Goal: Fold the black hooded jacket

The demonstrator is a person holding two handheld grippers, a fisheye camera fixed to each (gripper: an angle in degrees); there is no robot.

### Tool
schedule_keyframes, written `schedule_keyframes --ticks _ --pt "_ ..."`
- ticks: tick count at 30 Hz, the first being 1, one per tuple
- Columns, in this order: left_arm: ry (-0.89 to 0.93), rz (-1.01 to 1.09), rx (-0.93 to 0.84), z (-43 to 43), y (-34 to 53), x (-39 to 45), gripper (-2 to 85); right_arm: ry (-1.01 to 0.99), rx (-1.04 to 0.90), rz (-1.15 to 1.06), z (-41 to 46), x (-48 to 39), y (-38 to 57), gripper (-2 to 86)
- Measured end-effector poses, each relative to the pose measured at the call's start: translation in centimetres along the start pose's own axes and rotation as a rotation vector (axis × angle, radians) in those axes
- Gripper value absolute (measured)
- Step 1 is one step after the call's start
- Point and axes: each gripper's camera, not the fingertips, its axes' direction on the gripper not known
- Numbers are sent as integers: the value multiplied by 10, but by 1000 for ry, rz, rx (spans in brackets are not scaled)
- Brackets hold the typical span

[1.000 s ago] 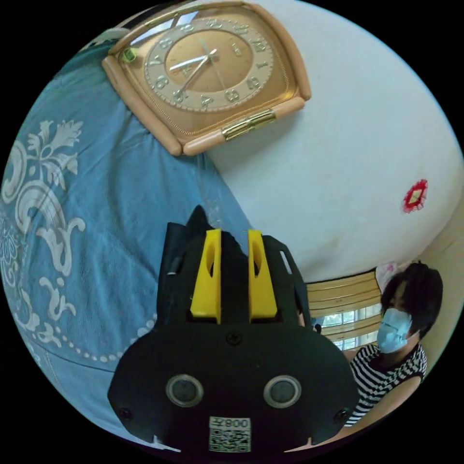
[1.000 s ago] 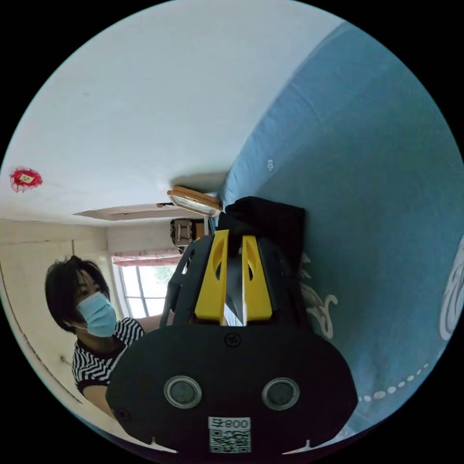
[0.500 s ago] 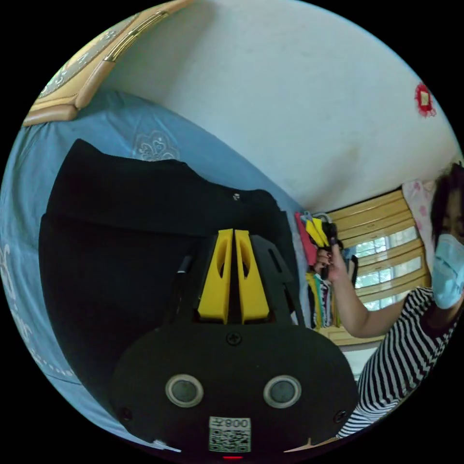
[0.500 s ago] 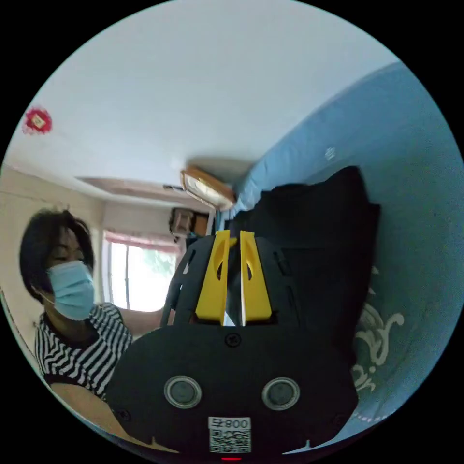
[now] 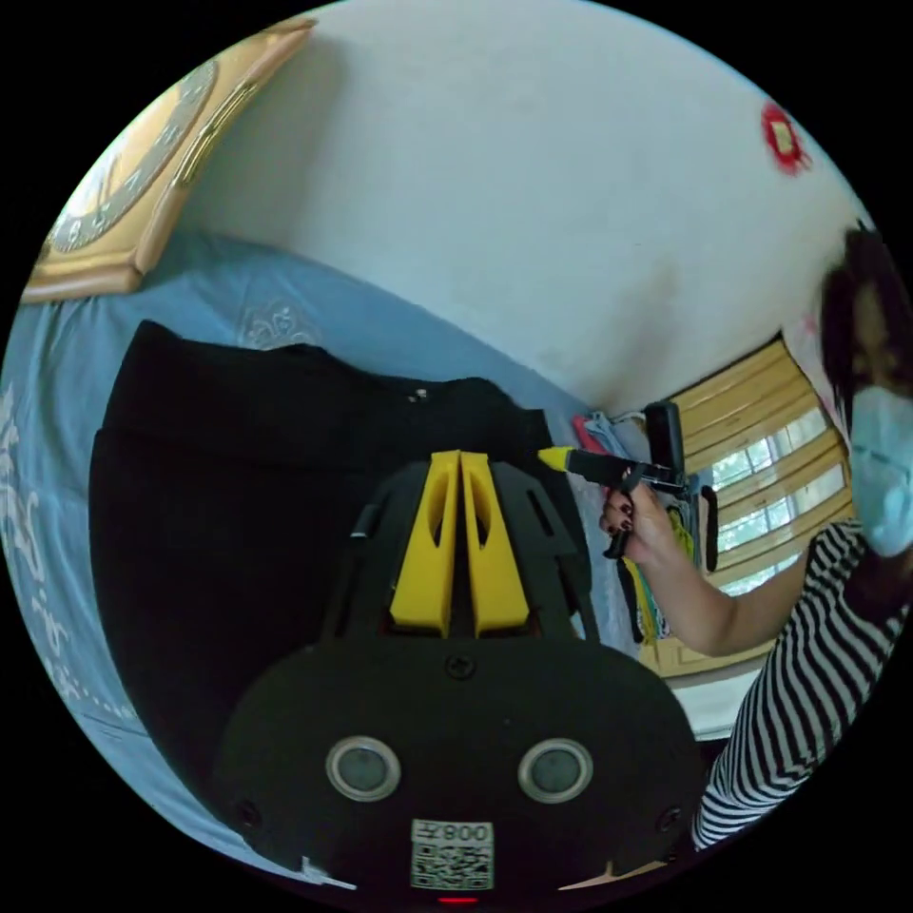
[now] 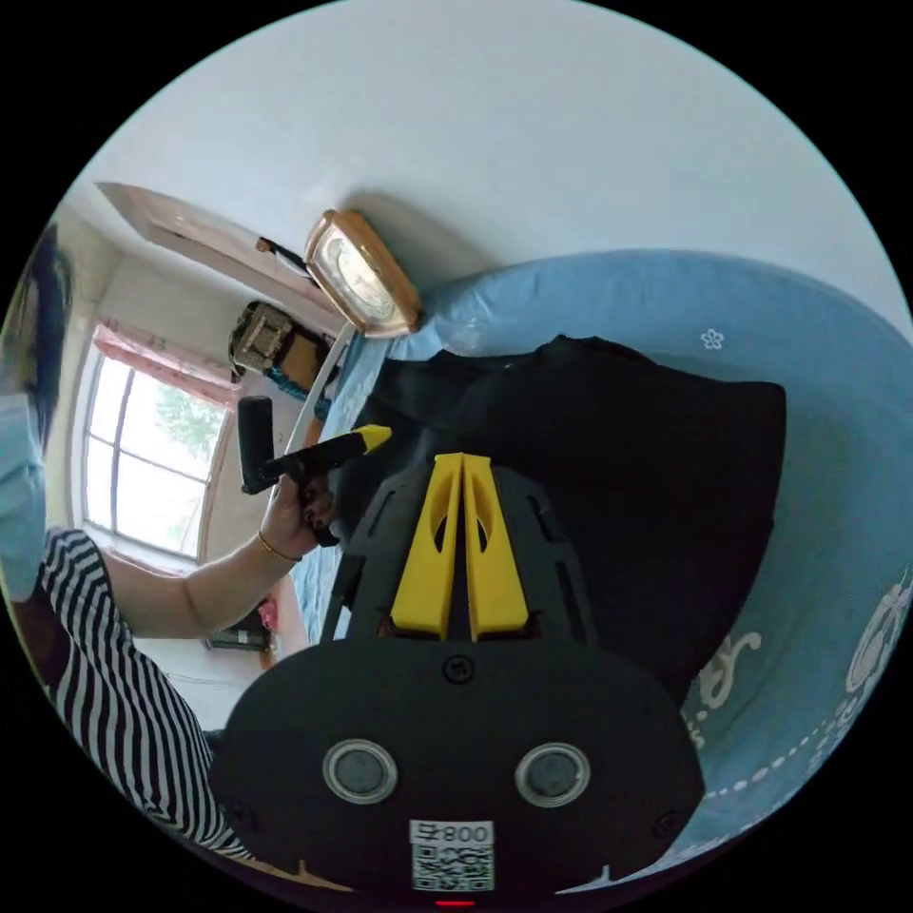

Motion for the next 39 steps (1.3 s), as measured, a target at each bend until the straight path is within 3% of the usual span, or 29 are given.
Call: schedule_keyframes --ticks 6,13,18,22,28,35,39 --pt "-208 1 -221 45 40 2 1 152 -248 -36 99 -31 -4 0" --pt "-130 17 -115 12 71 23 1 91 -154 -80 98 -91 1 0" --pt "-264 83 -243 34 117 32 3 253 -381 -175 176 -126 18 1" --pt "-198 38 -225 23 130 22 7 234 -355 -184 192 -135 12 1" --pt "-148 -95 -59 -46 181 19 45 190 -353 -151 208 -145 1 3" --pt "-47 -688 266 -136 297 -50 139 158 -341 -134 212 -172 -22 31" --pt "127 -772 382 -135 329 -74 180 113 -295 -171 216 -201 -50 98"
